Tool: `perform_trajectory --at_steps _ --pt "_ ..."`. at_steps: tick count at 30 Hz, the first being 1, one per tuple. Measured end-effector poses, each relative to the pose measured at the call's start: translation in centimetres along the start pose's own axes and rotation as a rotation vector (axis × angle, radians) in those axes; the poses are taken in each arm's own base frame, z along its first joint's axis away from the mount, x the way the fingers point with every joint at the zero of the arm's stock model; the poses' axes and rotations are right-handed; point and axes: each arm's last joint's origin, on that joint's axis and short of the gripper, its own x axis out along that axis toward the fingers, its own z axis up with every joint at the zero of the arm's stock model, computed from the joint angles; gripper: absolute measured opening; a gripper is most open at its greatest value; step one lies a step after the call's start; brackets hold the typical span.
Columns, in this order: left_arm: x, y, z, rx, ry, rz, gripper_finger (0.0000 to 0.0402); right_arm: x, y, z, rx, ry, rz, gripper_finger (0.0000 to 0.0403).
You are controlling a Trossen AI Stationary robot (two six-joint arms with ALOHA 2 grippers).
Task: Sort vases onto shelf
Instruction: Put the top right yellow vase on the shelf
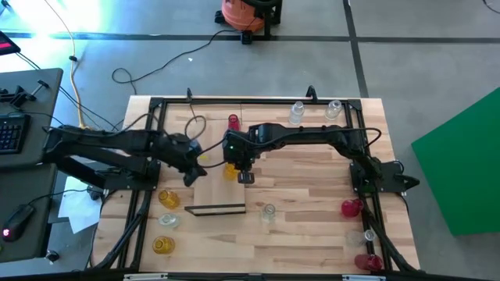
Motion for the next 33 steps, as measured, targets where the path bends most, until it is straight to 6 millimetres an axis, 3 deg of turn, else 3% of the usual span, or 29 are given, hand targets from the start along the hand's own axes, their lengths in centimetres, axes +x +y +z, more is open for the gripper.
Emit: perform_trajectory --at_steps 13,20,26,33 --pt "4.1 -0.3 1.0 0.037 -0.009 0.081 0.0 0.0 0.0 0.0 0.0 0.003 0.0 0.0032" --pt "6.0 -0.3 0.2 0.088 -0.008 0.24 0.0 0.0 0.0 0.0 0.001 0.003 0.0 0.0034" --pt "5.3 -1.5 -1.0 0.152 -0.193 0.423 0.0 0.0 0.0 0.0 -0.003 -0.003 -0.001 0.0034" --pt "3.3 -0.8 -4.7 0.108 -0.277 0.365 0.0 -0.1 0.0 0.0 -0.004 -0.005 -0.001 0.0035"
